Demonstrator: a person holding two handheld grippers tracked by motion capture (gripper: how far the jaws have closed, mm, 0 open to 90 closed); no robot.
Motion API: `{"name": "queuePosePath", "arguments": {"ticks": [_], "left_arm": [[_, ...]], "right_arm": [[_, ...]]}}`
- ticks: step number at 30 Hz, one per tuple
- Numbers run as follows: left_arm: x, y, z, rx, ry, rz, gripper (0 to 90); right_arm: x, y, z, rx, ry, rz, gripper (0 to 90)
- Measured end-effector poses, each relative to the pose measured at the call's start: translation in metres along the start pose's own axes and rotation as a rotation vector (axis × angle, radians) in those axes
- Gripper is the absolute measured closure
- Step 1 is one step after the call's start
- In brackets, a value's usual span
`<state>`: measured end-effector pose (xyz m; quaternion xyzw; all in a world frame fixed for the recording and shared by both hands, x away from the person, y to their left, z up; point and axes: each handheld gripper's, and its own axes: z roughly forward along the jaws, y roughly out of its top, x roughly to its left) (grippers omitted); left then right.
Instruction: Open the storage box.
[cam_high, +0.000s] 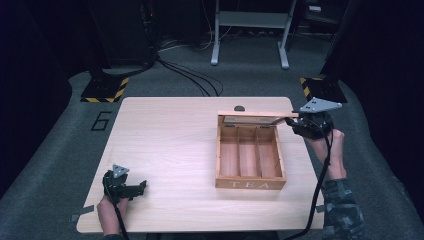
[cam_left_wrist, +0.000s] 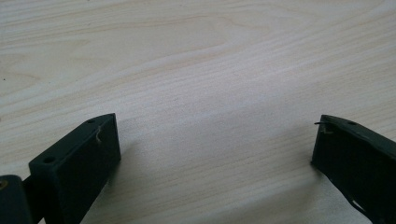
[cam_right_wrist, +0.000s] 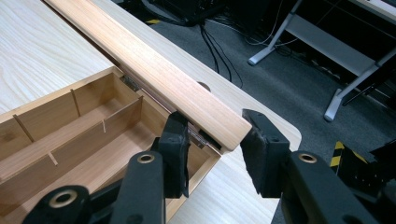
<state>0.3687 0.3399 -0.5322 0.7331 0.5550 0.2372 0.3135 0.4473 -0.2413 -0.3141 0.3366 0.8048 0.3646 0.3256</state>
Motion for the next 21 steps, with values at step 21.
{"name": "queuePosePath", "arguments": {"ticks": [21], "left_arm": [[0.0002, 0.0001, 0.0002, -0.004, 0.003, 0.004, 0.9]], "right_arm": [[0.0017, -0.0011, -0.0002, -0.003, -0.007, 0.007, 62.0]]}}
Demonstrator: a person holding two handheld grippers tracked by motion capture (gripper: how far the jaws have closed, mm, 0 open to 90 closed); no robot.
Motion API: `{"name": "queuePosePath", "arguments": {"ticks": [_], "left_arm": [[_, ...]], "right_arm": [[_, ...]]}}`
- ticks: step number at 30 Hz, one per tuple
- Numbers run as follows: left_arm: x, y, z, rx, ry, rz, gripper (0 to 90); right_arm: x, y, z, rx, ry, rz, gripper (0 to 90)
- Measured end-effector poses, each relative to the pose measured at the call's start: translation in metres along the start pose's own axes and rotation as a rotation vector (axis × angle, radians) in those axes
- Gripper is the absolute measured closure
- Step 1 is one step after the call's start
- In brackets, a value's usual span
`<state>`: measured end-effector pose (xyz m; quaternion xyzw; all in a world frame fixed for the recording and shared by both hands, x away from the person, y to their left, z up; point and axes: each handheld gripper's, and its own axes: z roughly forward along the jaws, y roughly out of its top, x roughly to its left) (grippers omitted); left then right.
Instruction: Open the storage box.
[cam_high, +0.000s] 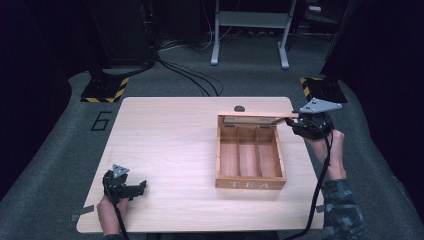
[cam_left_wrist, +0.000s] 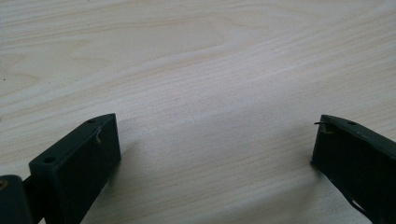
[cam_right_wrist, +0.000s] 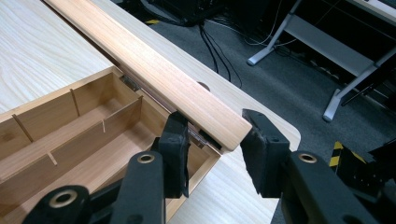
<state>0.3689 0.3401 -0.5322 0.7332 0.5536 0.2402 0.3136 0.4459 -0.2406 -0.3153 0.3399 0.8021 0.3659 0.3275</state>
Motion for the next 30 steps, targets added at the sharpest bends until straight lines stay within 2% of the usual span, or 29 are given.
{"name": "queuePosePath", "arguments": {"ticks": [14, 30], "left_arm": [[0.000, 0.000, 0.000, 0.005, -0.005, 0.002, 1.0], [0.000, 0.000, 0.000, 0.004, -0.004, 0.002, 0.9]], "right_arm": [[0.008, -0.014, -0.005, -0.015, 0.012, 0.020, 60.6], [0.025, -0.045, -0.012, -0.034, 0.033, 0.066, 58.8]]}}
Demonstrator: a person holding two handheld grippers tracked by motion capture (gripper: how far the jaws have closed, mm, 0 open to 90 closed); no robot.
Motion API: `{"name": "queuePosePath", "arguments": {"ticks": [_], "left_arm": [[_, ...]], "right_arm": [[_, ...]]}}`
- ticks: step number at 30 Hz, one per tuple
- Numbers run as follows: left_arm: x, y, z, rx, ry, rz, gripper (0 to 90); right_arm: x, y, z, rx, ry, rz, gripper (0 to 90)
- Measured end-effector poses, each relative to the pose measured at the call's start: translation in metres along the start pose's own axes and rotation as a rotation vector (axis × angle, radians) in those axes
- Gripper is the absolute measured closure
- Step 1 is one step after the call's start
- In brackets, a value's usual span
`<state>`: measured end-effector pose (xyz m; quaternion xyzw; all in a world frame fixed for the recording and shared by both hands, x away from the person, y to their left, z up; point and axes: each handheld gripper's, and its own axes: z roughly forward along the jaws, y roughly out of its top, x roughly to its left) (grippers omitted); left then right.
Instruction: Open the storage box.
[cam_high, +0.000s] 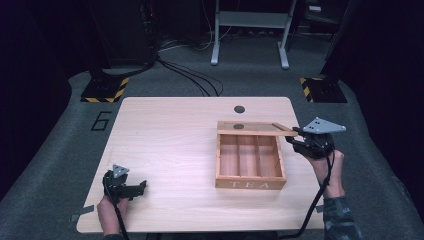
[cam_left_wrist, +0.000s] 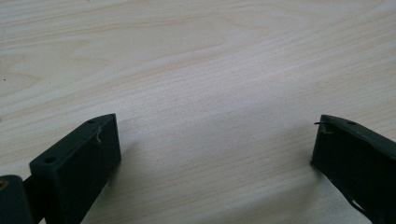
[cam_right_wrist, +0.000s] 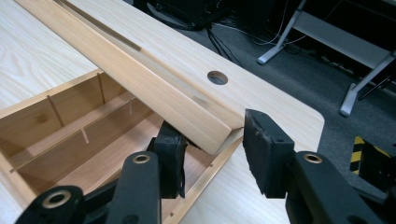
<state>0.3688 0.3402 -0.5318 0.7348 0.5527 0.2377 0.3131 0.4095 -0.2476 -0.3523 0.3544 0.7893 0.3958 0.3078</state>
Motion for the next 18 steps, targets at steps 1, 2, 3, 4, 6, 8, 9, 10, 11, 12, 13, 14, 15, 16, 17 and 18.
{"name": "queuePosePath", "arguments": {"ticks": [1, 2, 3, 4, 6, 8, 9, 10, 11, 12, 13, 14, 15, 16, 17, 18], "left_arm": [[0.000, 0.000, 0.000, 0.001, 0.000, -0.001, 1.0], [0.000, 0.000, 0.000, 0.001, 0.000, -0.002, 0.9], [0.000, 0.000, 0.000, 0.001, 0.000, -0.001, 0.9], [0.000, 0.000, 0.000, 0.001, 0.000, -0.001, 0.9], [0.000, 0.000, 0.000, 0.001, 0.000, -0.002, 0.9], [0.000, 0.000, 0.000, 0.001, 0.000, 0.001, 0.9], [0.000, 0.000, 0.000, 0.001, 0.000, -0.002, 0.9], [0.000, 0.000, 0.000, 0.001, 0.000, -0.002, 0.9], [0.000, 0.000, 0.000, 0.001, 0.000, -0.001, 0.9], [0.000, 0.000, 0.000, 0.002, -0.001, -0.004, 0.9], [0.000, 0.000, 0.000, 0.000, 0.001, 0.000, 0.9], [0.000, 0.000, 0.000, 0.000, 0.001, -0.001, 0.9], [0.000, 0.000, 0.000, 0.000, 0.000, -0.003, 0.9], [0.000, 0.000, 0.000, 0.000, 0.001, -0.001, 0.9], [0.000, 0.000, 0.000, 0.000, 0.001, -0.002, 1.0], [0.000, 0.000, 0.000, 0.000, 0.001, -0.002, 0.9]], "right_arm": [[0.001, -0.002, 0.000, -0.002, 0.001, 0.002, 58.6], [0.002, -0.005, 0.000, -0.007, 0.001, 0.005, 58.3], [0.003, -0.008, -0.001, -0.009, 0.005, 0.011, 58.1], [0.003, -0.008, -0.001, -0.009, 0.005, 0.011, 58.1], [0.006, -0.013, -0.001, -0.012, 0.007, 0.026, 57.7], [0.011, -0.023, -0.002, -0.015, 0.007, 0.039, 57.5], [0.012, -0.026, -0.002, -0.018, 0.006, 0.044, 57.6], [0.012, -0.026, -0.002, -0.018, 0.006, 0.044, 57.6], [0.014, -0.029, -0.002, -0.021, 0.003, 0.048, 57.6], [0.016, -0.036, -0.003, -0.030, 0.003, 0.056, 57.5], [0.018, -0.039, -0.003, -0.032, 0.004, 0.066, 57.4], [0.019, -0.042, -0.003, -0.037, 0.003, 0.068, 57.4], [0.020, -0.044, -0.003, -0.037, 0.002, 0.072, 57.2], [0.021, -0.047, -0.002, -0.038, 0.003, 0.075, 57.1], [0.022, -0.049, -0.002, -0.041, 0.003, 0.082, 57.1], [0.022, -0.049, -0.002, -0.041, 0.003, 0.082, 57.1]]}}
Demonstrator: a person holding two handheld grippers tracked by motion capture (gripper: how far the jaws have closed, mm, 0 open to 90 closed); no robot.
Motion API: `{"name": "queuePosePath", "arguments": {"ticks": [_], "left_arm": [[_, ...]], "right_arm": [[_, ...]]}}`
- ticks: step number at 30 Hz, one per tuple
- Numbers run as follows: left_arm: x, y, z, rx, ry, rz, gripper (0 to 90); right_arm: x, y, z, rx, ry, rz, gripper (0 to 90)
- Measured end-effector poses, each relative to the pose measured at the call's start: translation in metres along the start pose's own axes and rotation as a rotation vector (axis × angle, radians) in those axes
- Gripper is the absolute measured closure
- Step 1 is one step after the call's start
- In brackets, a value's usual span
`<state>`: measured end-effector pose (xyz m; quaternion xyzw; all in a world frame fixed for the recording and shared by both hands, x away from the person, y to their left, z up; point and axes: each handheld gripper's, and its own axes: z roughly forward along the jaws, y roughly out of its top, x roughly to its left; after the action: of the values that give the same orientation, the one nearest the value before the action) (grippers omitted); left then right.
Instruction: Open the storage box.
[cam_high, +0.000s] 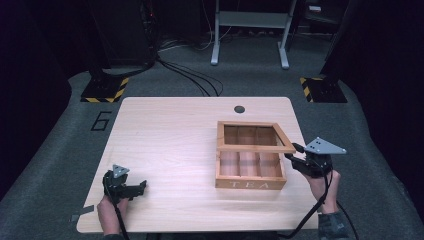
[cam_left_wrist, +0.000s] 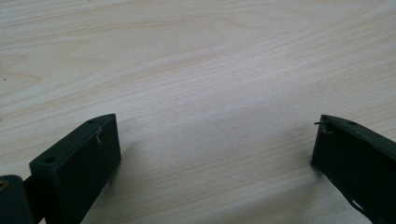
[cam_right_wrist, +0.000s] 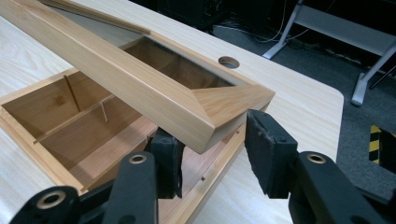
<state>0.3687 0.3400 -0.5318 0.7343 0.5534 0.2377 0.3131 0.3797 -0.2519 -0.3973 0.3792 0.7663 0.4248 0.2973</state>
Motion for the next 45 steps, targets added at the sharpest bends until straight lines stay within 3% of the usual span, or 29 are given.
{"name": "queuePosePath", "arguments": {"ticks": [20, 31, 42, 45], "left_arm": [[0.000, 0.000, 0.000, -0.005, 0.001, 0.000, 1.0], [-0.001, 0.000, 0.000, -0.006, 0.001, 0.000, 1.0], [-0.001, 0.000, 0.000, -0.005, 0.000, 0.003, 1.0], [-0.001, 0.000, 0.000, -0.006, 0.000, 0.002, 1.0]], "right_arm": [[0.017, -0.055, 0.014, 0.000, 0.041, 0.100, 52.5], [0.022, -0.072, 0.022, 0.037, 0.067, 0.136, 51.5], [0.022, -0.077, 0.010, 0.039, 0.121, 0.177, 44.4], [0.026, -0.088, 0.013, 0.108, 0.143, 0.174, 41.5]]}}
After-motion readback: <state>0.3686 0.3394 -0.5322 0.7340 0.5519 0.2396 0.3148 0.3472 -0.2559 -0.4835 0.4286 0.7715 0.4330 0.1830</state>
